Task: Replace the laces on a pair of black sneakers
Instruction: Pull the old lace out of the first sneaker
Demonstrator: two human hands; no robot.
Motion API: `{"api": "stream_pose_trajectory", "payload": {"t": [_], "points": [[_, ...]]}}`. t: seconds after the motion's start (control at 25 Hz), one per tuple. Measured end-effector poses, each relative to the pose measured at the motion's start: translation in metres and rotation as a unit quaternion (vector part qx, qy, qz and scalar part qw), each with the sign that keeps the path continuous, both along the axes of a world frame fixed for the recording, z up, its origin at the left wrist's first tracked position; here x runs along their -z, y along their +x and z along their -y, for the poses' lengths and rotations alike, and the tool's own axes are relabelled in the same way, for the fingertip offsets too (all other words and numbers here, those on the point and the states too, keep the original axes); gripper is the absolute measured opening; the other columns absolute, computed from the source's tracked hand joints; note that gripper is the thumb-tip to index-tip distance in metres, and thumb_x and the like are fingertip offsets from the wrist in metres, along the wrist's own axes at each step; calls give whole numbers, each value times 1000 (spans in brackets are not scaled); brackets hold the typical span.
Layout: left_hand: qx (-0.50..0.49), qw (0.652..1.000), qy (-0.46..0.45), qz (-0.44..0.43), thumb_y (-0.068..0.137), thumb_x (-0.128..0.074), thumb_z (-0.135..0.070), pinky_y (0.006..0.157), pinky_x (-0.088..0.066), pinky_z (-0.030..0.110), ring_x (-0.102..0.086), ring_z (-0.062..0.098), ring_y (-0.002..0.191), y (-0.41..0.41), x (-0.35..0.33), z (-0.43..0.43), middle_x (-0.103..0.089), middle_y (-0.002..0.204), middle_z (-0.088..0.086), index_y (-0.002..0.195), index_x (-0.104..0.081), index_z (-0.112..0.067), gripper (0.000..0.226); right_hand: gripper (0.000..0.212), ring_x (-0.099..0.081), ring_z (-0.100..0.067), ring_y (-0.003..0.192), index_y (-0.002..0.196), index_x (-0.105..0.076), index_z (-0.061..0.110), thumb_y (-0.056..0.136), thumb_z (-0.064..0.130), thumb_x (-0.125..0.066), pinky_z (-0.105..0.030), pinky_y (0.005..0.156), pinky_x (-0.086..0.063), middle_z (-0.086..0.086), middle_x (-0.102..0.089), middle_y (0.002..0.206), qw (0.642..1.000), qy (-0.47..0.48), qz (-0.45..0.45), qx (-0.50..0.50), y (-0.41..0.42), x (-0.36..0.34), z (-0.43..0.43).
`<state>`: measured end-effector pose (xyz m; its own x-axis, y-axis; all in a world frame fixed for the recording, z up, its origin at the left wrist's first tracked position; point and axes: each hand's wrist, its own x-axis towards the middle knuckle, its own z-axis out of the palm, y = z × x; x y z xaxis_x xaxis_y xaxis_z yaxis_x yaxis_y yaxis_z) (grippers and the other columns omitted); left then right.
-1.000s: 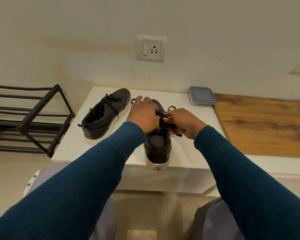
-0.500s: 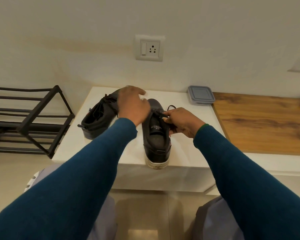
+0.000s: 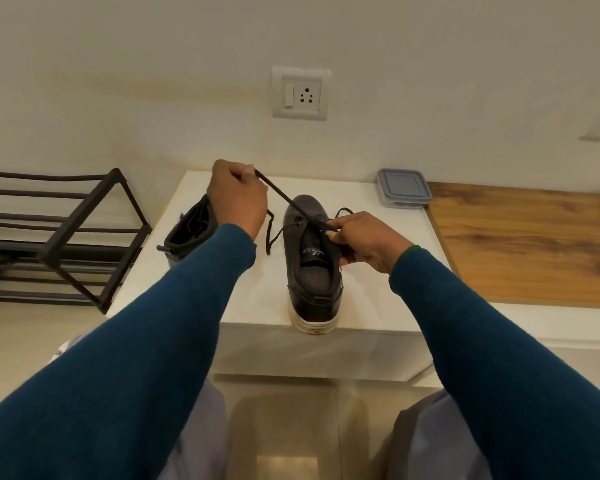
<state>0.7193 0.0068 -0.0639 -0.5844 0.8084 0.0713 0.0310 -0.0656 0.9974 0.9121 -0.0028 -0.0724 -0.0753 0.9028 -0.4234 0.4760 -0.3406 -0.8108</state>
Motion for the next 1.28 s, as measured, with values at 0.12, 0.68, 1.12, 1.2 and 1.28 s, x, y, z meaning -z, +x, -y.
{"api": "stream_pose_trajectory", "payload": {"t": [0.12, 0.68, 1.12, 1.2, 1.28], "points": [[19, 998, -22, -51, 94, -52, -14, 86, -59, 40, -67, 19, 95, -5, 2, 2, -66, 101, -2, 98, -58, -22, 11, 32, -68, -30, 89, 124, -66, 12, 101, 2, -47, -47, 86, -60, -22, -68, 109, 1000, 5, 13, -9, -2, 0, -2], [232, 758, -150, -590, 90, -55, -23, 90, -50, 40, -57, 28, 103, 48, 20, 6, -65, 101, 7, 95, -69, -13, 18, 29, -71, -38, 94, 106, -71, 17, 99, 1, -48, -50, 84, -60, -22, -71, 104, 999, 26, 18, -29, -4, 4, -5], [232, 819, -204, -483, 95, -50, -16, 74, -59, 37, -68, 24, 77, -27, 18, 13, -71, 85, 6, 94, -73, -11, 24, 26, -74, -32, 77, 113, -62, 9, 92, -2, -51, -44, 67, -64, -20, -69, 98, 995, 71, 59, -29, -11, -3, -4], [239, 827, -181, -475, 94, -52, -19, 82, -59, 40, -67, 24, 84, -15, 21, 16, -73, 94, 6, 99, -75, -10, 25, 30, -74, -30, 70, 115, -57, 15, 89, 1, -54, -41, 61, -63, -16, -68, 97, 989, 113, 93, -32, -16, -4, -4], [252, 843, -145, -453, 95, -52, -38, 84, -56, 39, -64, 21, 91, -2, 21, 16, -68, 100, 3, 102, -73, -11, 35, 30, -73, -27, 65, 117, -59, 16, 89, 5, -56, -37, 57, -63, -13, -67, 99, 979, 150, 132, -44, -20, -5, -5]]}}
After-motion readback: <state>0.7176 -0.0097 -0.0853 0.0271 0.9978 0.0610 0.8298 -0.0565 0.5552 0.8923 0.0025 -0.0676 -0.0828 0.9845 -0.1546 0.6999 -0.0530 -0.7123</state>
